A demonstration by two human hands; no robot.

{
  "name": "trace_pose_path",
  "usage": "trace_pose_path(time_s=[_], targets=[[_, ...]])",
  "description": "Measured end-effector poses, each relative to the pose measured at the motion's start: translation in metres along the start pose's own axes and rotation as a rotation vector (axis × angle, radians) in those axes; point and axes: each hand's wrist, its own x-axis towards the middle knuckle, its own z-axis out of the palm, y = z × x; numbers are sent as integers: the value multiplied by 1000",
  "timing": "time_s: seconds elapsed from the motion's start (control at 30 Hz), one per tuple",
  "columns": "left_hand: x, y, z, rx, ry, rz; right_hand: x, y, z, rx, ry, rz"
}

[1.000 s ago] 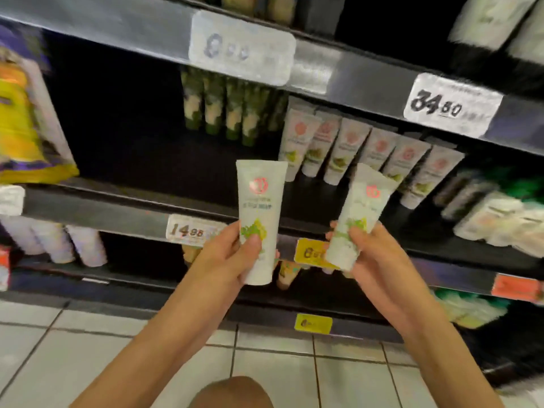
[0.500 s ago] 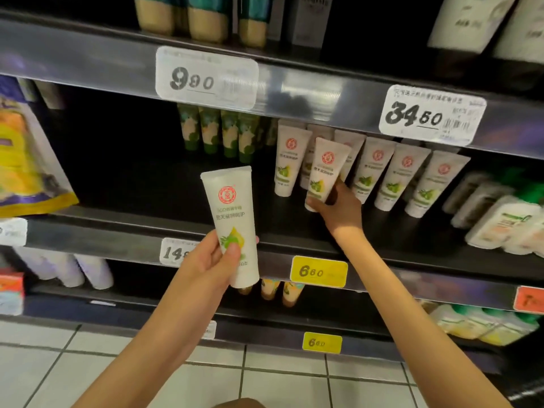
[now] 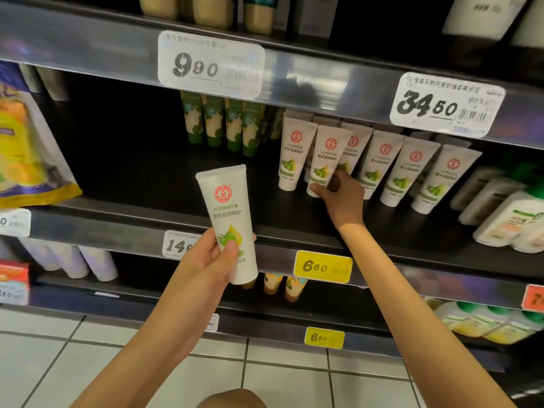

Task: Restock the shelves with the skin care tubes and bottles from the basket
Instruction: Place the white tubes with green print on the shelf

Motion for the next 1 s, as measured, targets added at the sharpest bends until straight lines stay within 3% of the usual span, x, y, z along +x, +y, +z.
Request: trace_pose_path(time_s=[0.17,0.3,0.33,0.43,0.5,0.6,0.77,0.87,1.0], targets=[[-3,2,10,-48,-51,2,-6,-7,-5,12,-48,43],[-3,10,16,-84,-104,24,-45,-24,-22,132,82,86],[-2,11,18,-95,-115,32,-62,-28,-27,218,22,57],[2,13,28,-96,-173,67,-116,-43,-38,423,-439,5],[4,13,38,-13,-212,109,-132,-47,-44,425,-551,-16],[10,14,46,131,-248,166,-125,-42,-55,402,-468,-25],[16,6,39,139,-246,108,-68,-7,-67,113,-115,-1],[9,-2,29,160,-197,87,-38,14,-63,-9,-95,112],[5,-6,18,116,-122,36,-17,20,-47,-199,-64,40]])
